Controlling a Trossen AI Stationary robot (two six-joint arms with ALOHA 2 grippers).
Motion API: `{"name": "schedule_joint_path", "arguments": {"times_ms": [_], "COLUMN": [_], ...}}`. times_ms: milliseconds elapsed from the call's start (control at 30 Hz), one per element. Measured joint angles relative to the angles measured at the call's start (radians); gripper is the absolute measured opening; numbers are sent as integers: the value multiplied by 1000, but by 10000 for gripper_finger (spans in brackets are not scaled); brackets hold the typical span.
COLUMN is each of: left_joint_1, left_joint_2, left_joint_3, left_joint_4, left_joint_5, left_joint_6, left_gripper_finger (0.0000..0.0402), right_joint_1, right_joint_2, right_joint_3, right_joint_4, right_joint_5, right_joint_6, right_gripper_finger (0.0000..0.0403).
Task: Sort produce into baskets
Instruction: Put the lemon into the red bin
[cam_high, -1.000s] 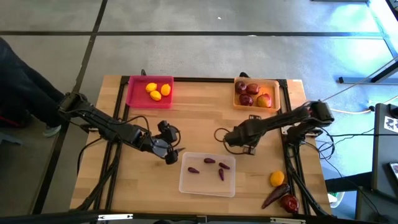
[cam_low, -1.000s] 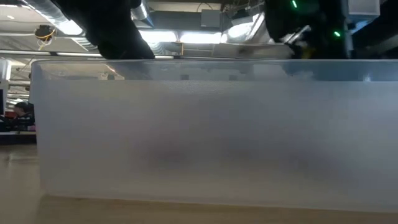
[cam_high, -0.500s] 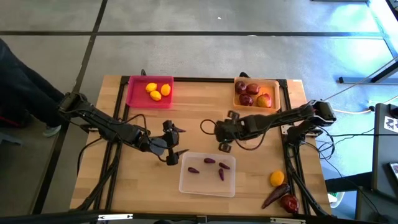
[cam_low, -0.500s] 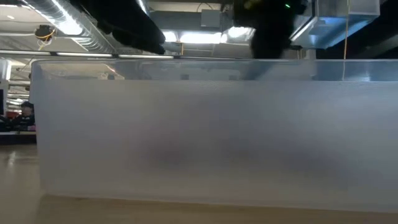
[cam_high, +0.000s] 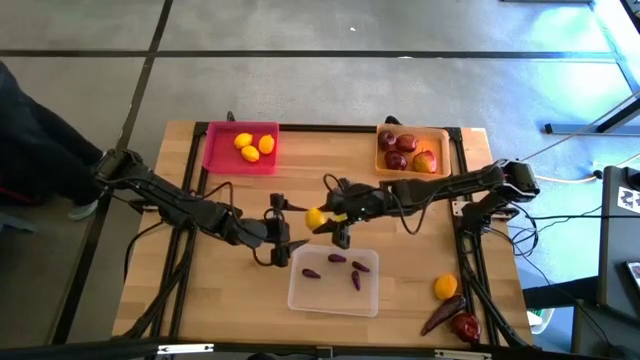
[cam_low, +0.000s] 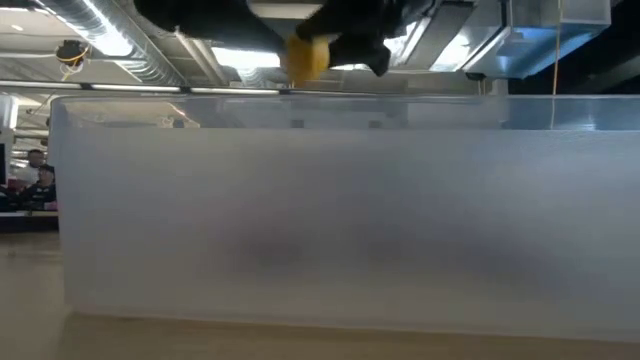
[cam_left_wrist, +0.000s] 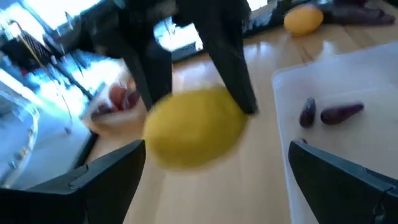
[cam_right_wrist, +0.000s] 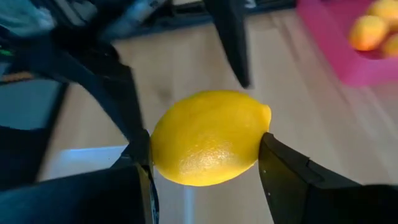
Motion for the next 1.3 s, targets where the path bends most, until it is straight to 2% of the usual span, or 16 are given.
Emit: {"name": "schedule_joint_path", "arguments": {"times_ms": [67, 267, 400, 500, 733, 833, 1033, 1133, 1300], "left_joint_1": [0, -13, -20, -26, -34, -34, -33, -32, -14], "left_joint_2": [3, 13, 15, 15, 15, 15, 16, 10, 9], "left_joint_3": [1, 1, 1, 0, 0, 0, 0, 0, 0], "left_joint_4": [31, 116, 153, 161, 156, 156, 163, 158, 136], "left_joint_5": [-3, -4, -5, -14, -60, -67, -67, -76, -77], "left_joint_6": [65, 253, 285, 286, 292, 282, 219, 157, 40], "left_gripper_finger": [392, 392, 379, 341, 216, 203, 203, 206, 218], "right_joint_1": [0, 0, 1, 1, 1, 0, -5, -14, -11], "right_joint_2": [0, 0, 1, 1, 2, 2, -19, -86, -204], "right_joint_3": [0, 0, 0, 0, 0, 0, 0, 1, 2], "right_joint_4": [28, 87, 101, 114, 129, 135, 96, -32, -308], "right_joint_5": [-47, -92, -107, -107, -122, -118, -146, -197, -157], "right_joint_6": [18, 51, 58, 73, 79, 79, 79, 75, 132], "right_gripper_finger": [163, 163, 163, 163, 163, 168, 235, 274, 314]}}
